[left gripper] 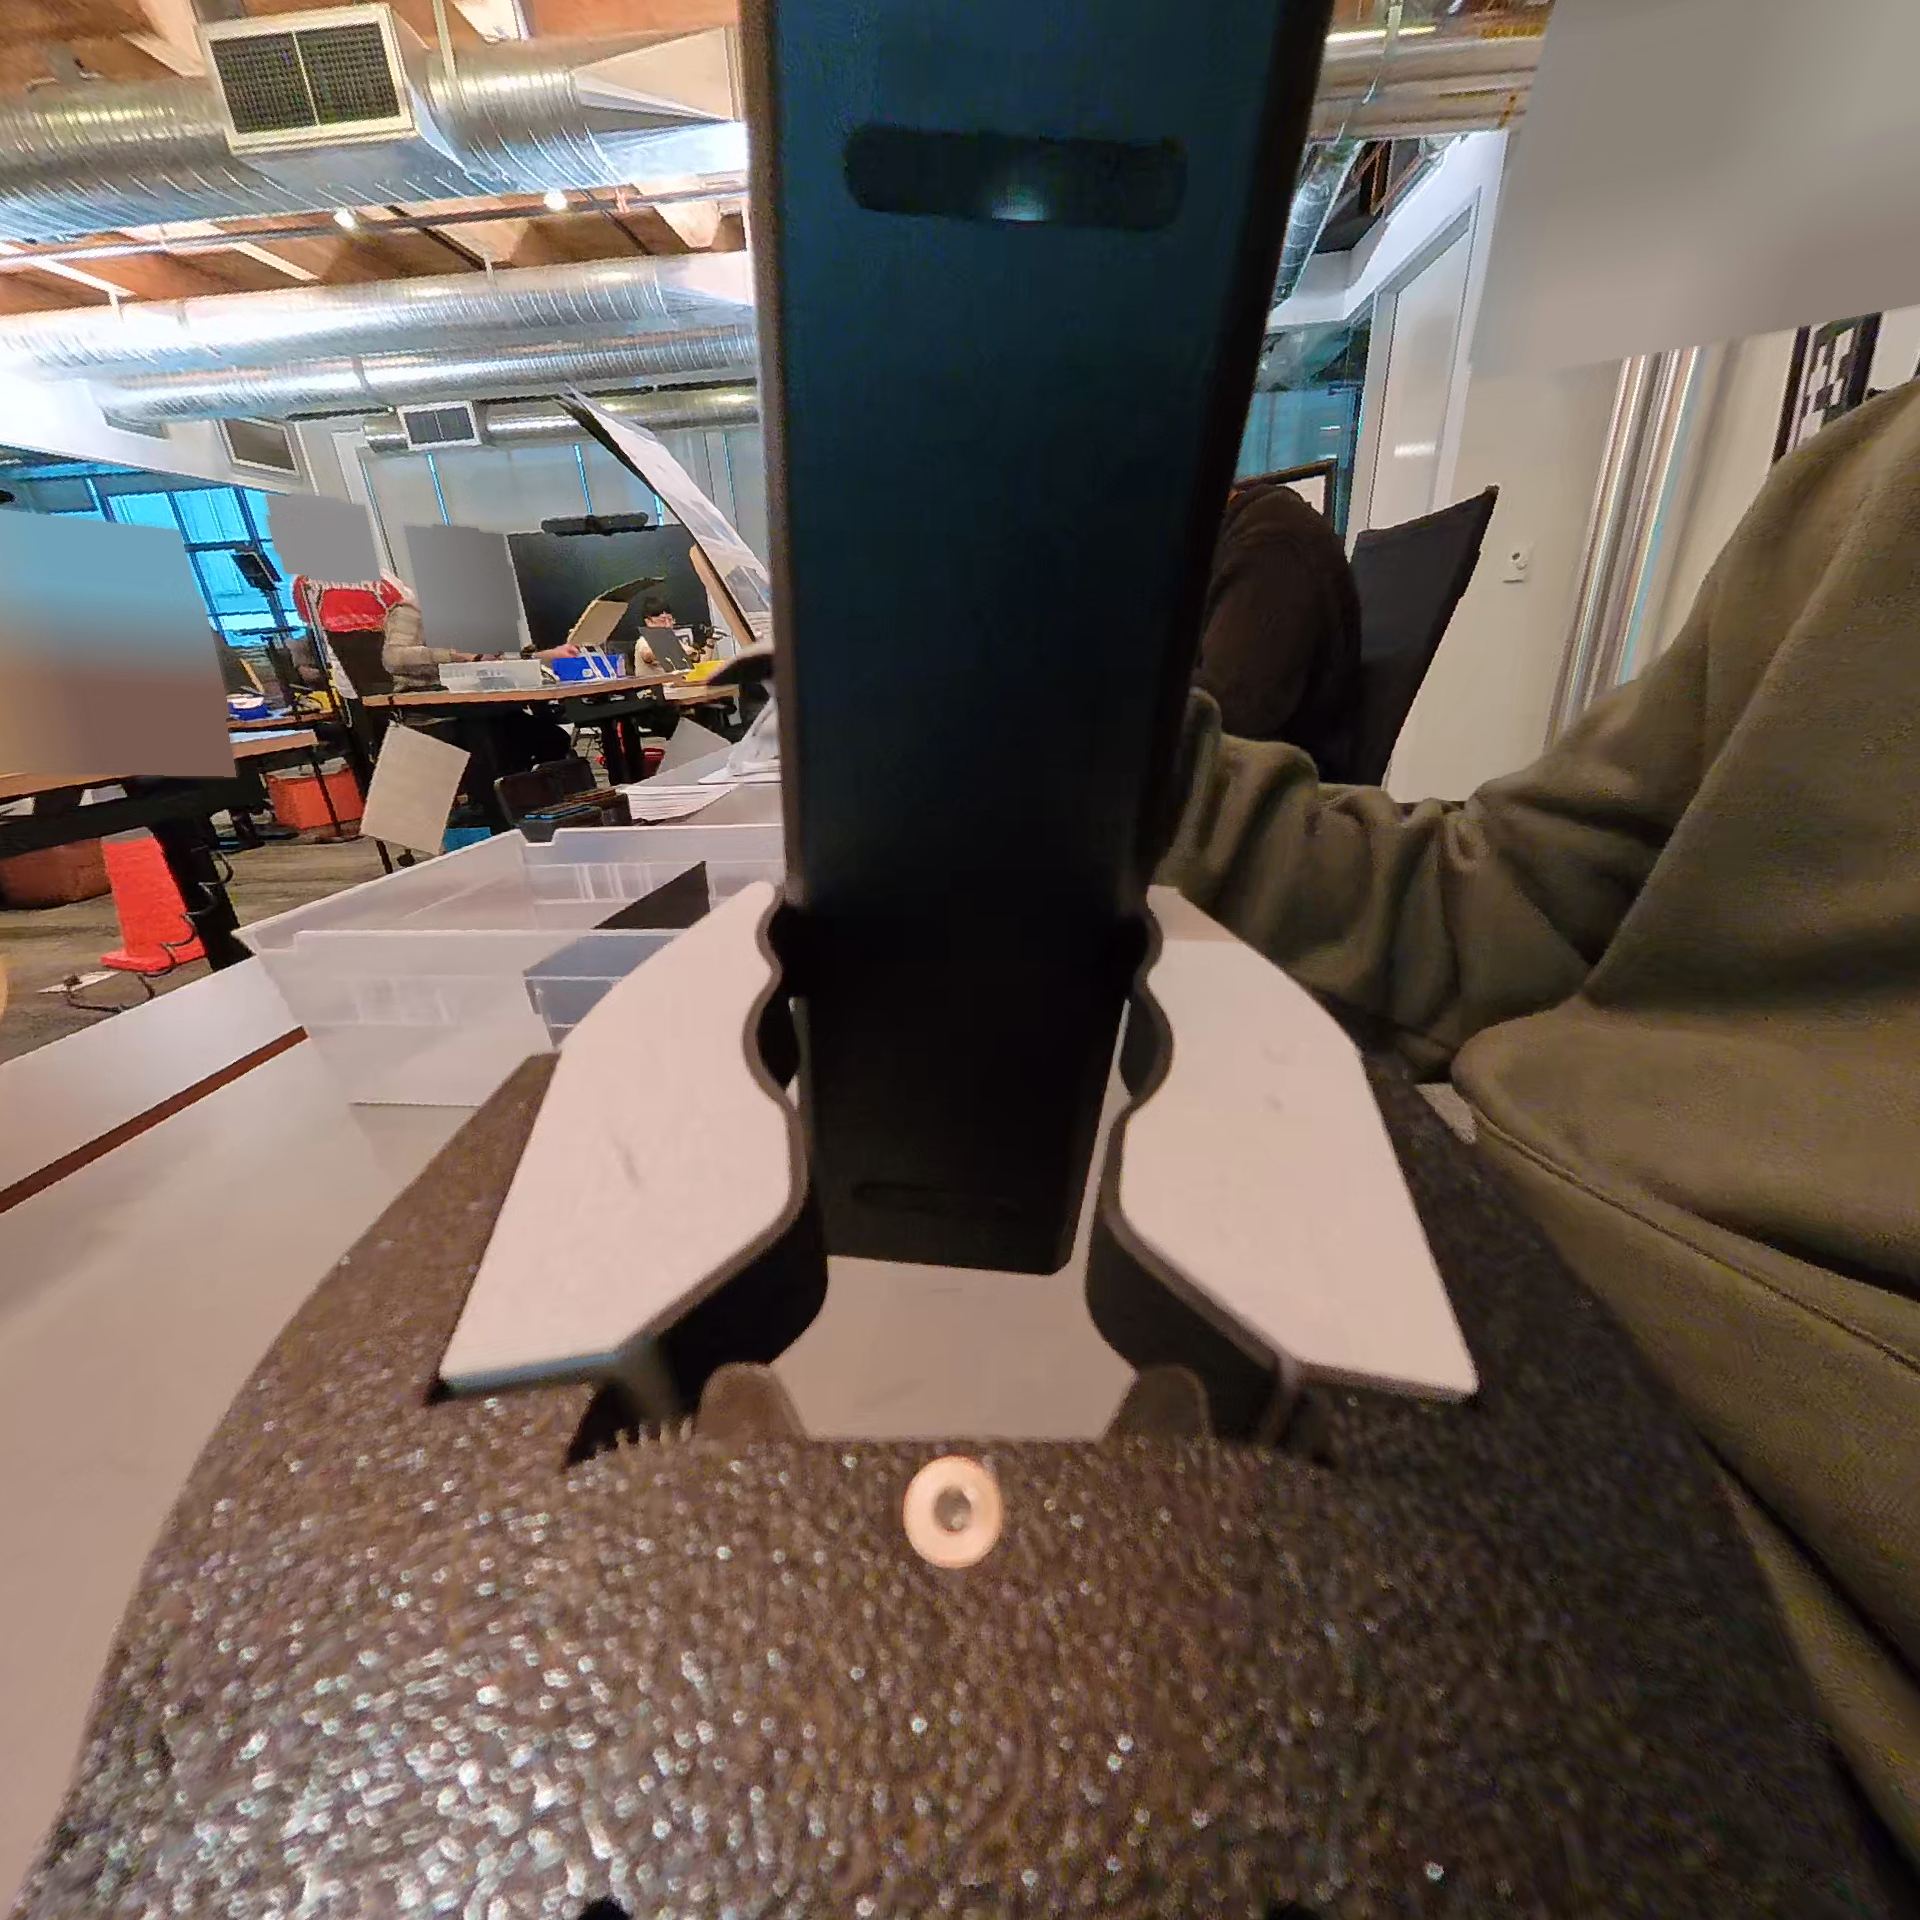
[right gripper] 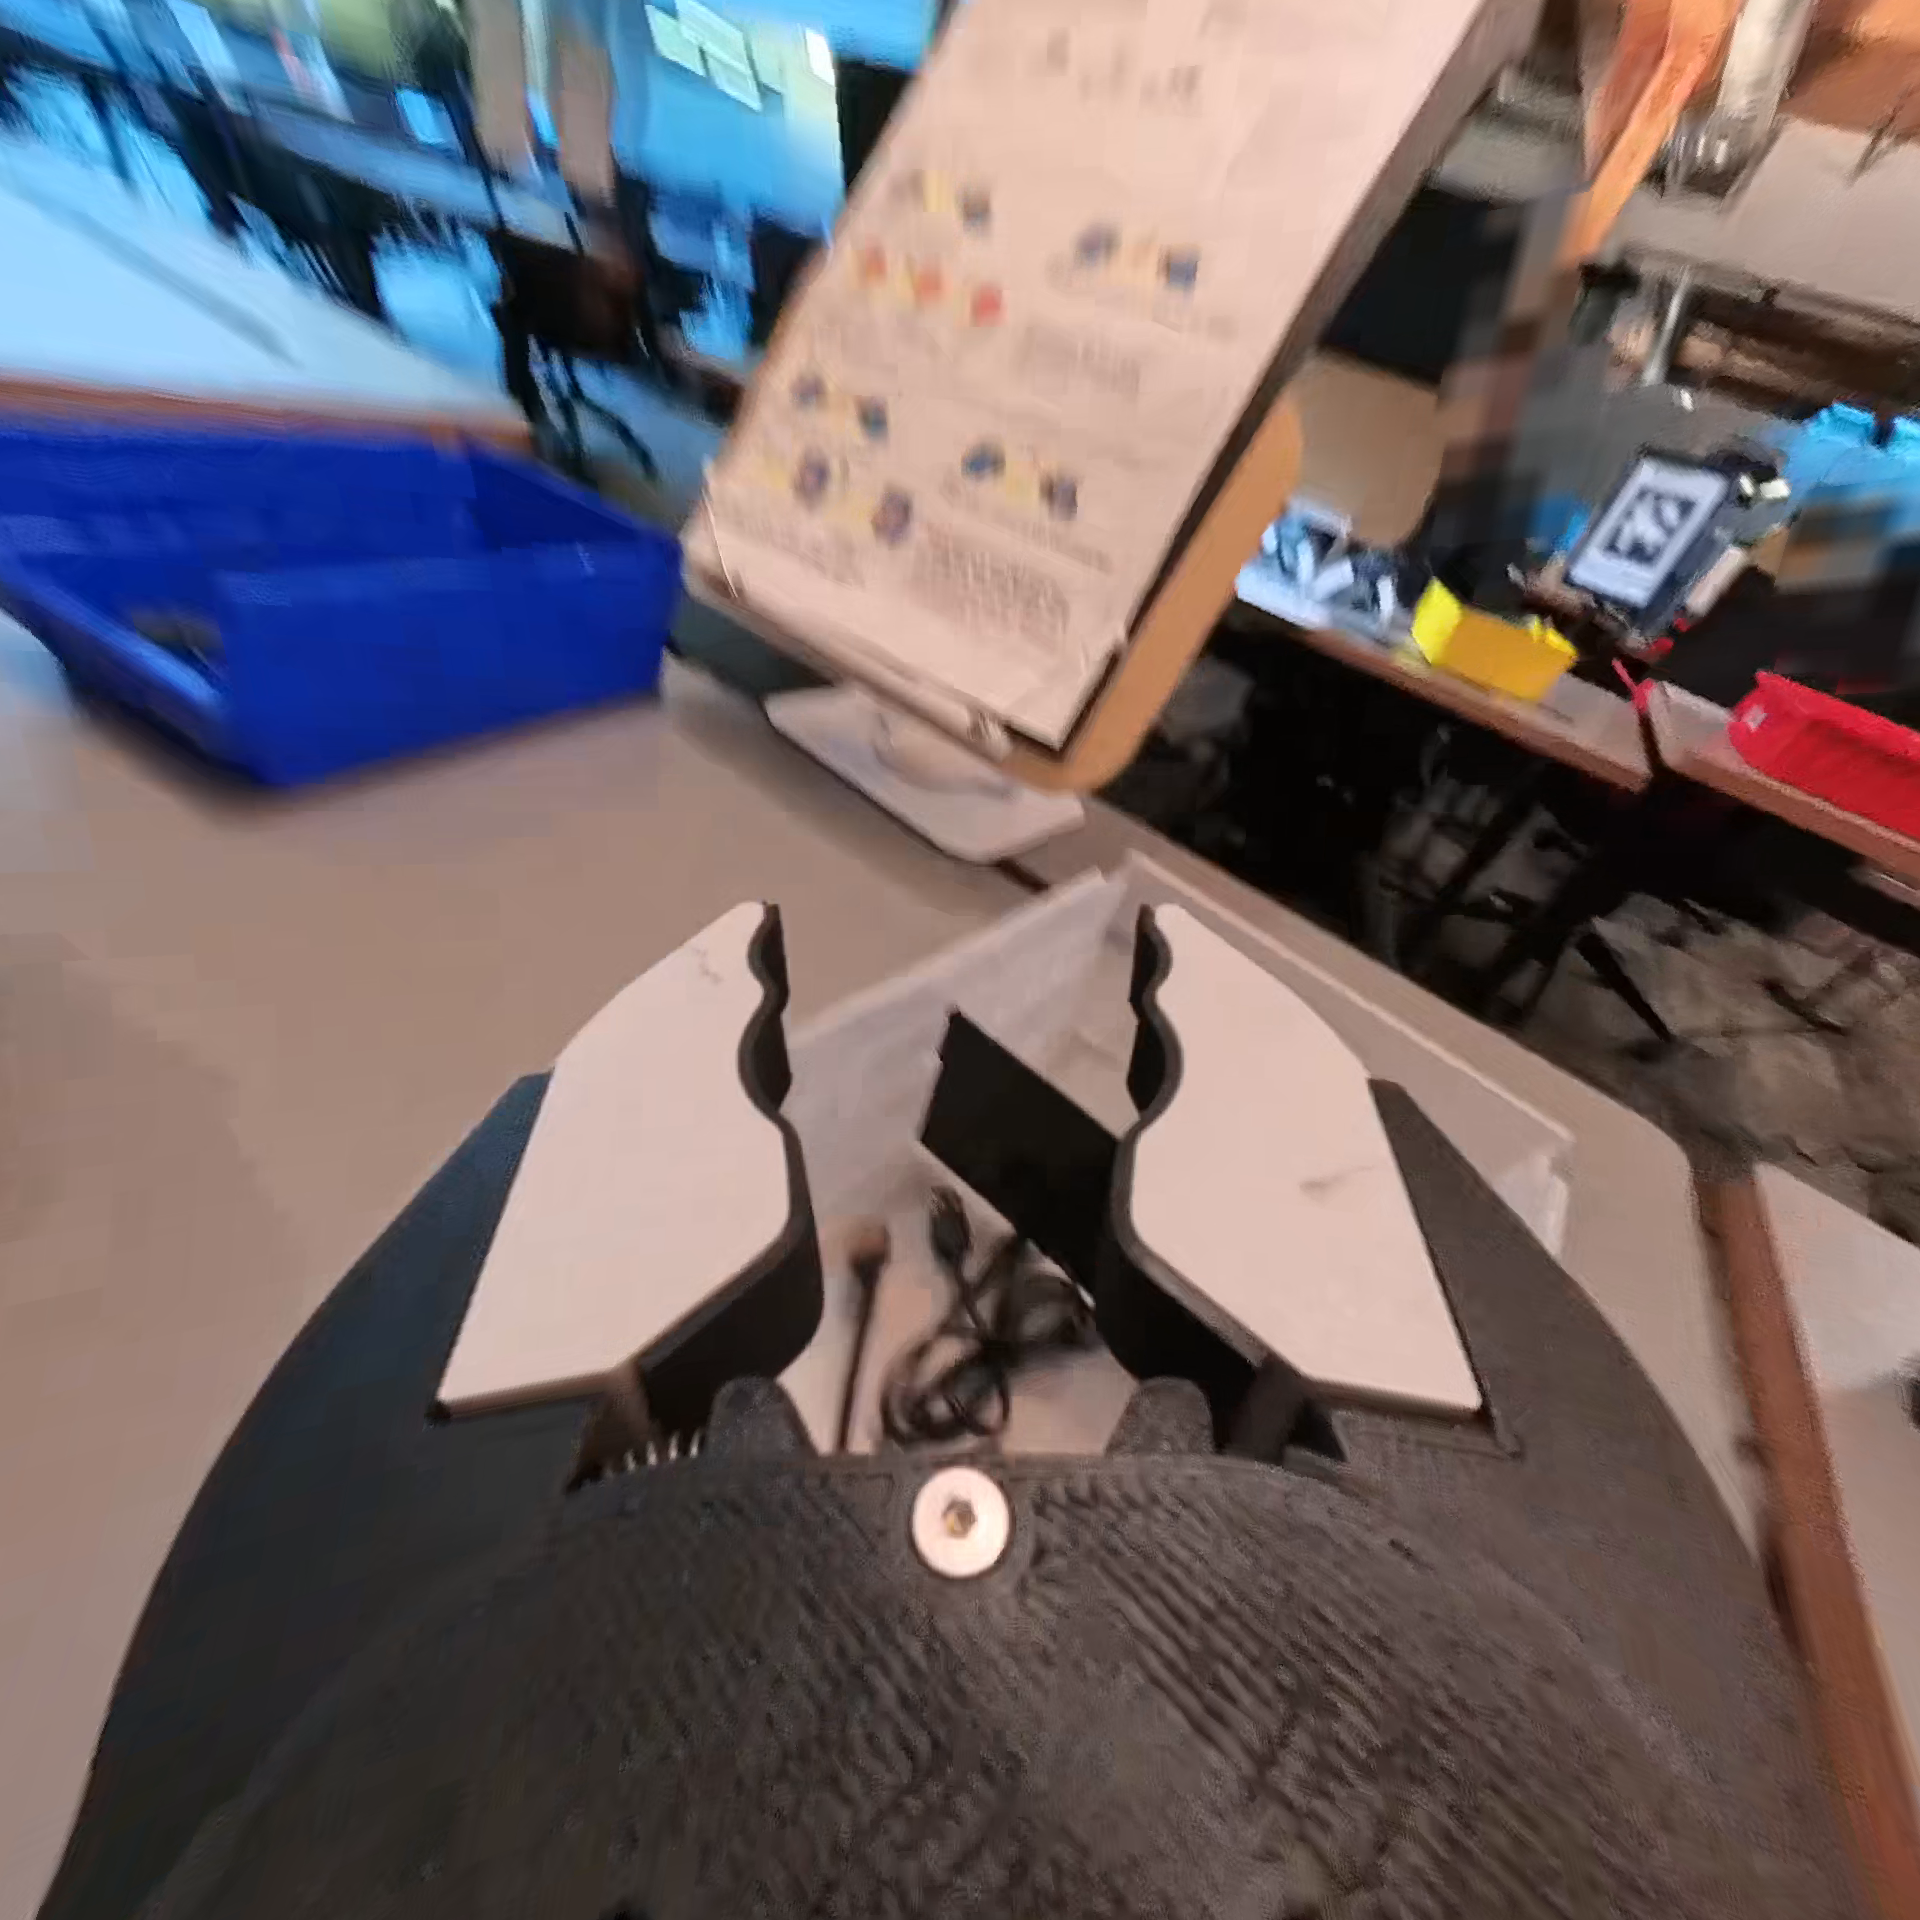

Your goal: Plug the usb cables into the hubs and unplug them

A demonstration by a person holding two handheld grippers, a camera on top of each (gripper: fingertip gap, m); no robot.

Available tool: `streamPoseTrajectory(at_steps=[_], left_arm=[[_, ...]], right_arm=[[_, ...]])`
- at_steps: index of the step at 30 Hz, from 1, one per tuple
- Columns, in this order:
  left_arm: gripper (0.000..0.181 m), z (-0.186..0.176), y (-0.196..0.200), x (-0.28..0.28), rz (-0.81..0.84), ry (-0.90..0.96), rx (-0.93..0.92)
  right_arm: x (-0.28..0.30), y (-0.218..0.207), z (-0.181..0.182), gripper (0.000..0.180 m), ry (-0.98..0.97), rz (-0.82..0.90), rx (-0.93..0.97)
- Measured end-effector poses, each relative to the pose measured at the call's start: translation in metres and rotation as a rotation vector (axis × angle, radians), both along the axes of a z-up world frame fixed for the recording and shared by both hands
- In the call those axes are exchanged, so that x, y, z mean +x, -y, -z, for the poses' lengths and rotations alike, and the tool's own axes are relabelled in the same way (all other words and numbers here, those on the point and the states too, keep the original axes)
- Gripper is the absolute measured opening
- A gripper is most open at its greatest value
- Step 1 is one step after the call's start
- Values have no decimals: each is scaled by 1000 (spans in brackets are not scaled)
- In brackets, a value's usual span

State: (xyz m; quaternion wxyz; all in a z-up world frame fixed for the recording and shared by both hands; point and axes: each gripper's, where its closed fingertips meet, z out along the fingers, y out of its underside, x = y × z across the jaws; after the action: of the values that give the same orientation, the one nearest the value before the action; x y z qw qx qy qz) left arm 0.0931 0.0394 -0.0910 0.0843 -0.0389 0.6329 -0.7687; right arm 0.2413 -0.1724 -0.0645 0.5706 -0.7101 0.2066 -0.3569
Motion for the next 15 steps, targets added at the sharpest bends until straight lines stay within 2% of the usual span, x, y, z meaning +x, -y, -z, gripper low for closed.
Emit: streamPoseTrajectory(at_steps=[3,5,11,15], left_arm=[[60,4,5,0,6,-11,11],[60,8,10,2,4,-26,28],[60,16,31,-6,52,-35,49],[60,21,40,-10,63,-23,86]], right_arm=[[-30,-14,-36,64,42,-138,173],[-49,-36,-43,67,16,-243,221],[-127,-151,-13,82,-171,-631,127],[-150,-198,11,82,-180,-682,67]])
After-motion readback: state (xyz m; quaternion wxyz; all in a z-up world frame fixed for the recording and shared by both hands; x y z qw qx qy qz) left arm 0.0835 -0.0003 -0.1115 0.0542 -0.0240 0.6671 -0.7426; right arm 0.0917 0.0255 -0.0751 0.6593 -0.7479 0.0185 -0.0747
